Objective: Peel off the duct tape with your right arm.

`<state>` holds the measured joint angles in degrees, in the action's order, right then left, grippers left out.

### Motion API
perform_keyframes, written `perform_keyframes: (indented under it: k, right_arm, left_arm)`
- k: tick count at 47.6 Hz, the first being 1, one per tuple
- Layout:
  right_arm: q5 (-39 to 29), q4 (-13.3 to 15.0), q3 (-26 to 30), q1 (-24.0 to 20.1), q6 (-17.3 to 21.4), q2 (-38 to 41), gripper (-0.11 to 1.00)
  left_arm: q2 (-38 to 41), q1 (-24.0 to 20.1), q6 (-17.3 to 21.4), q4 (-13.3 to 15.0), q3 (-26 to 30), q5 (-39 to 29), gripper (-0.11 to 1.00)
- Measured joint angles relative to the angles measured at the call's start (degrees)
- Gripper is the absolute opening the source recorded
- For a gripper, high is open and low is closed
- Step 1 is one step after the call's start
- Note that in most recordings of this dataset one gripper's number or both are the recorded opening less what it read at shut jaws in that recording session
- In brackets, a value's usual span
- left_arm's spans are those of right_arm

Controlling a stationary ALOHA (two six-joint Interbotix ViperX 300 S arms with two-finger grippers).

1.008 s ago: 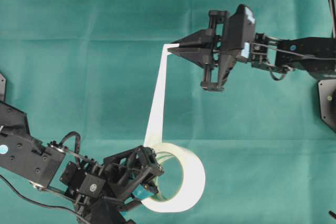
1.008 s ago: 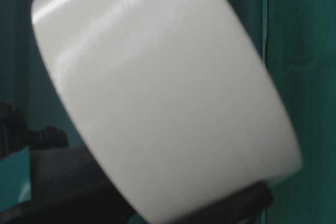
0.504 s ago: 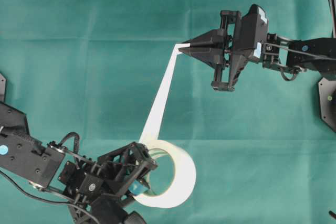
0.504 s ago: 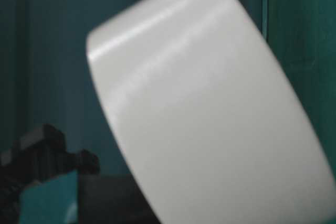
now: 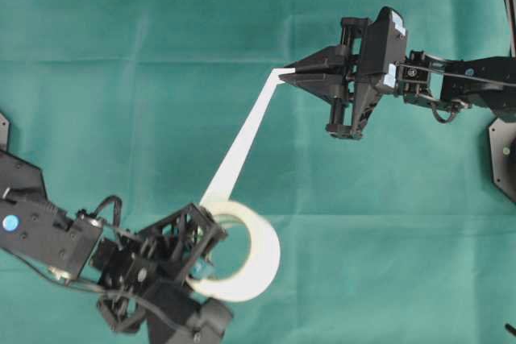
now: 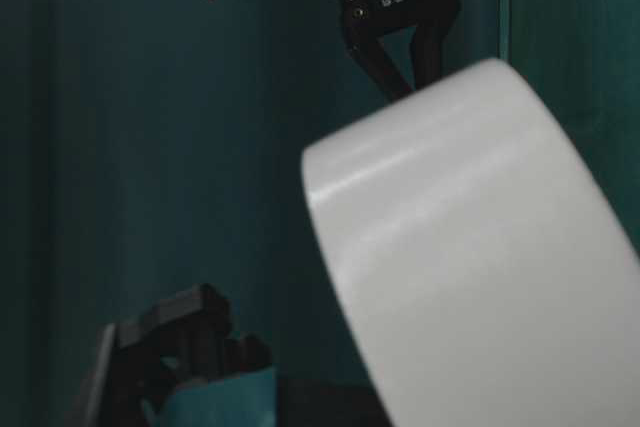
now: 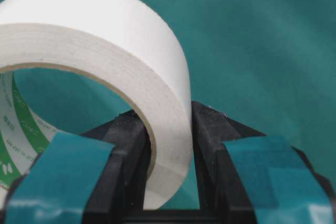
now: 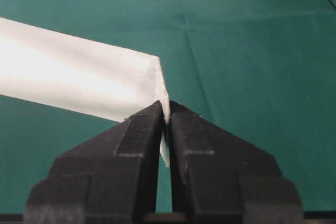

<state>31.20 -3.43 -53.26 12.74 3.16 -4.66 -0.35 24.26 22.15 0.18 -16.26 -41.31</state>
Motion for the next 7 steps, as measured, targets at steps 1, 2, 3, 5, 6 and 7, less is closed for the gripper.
perform_keyframes:
  k: [1,2,3,5,6,7]
  right_arm:
    - [-0.2,0.0,-0.1,0.0,-0.1,0.1,-0.09]
    - [-0.3,0.0,0.0,0.1,0.0,0.0,-0.09]
    - [-0.3,0.0,-0.1,0.3,0.0,0.0,-0.09]
    - [-0.4,0.0,-0.1,0.4,0.0,0.1,-0.09]
    - [-0.4,0.0,-0.1,0.4,0.0,0.0,-0.09]
    - [-0.4,0.1,0.0,0.5,0.0,0.1,-0.09]
  left_arm:
    - [-0.1,-0.3,-0.3,0.1,-0.2,0.0,0.2]
    - [-0.1,-0.5,-0.4,0.0,-0.4,0.0,0.2]
    - [-0.2,-0.7,-0.6,0.0,-0.6,0.0,0.2]
    - [-0.2,-1.1,-0.8,0.1,-0.9,0.0,0.2]
    - [-0.2,-1.3,-0.9,0.1,-1.1,0.0,0.2]
    - [-0.2,-1.5,-1.1,0.1,-1.3,0.0,0.2]
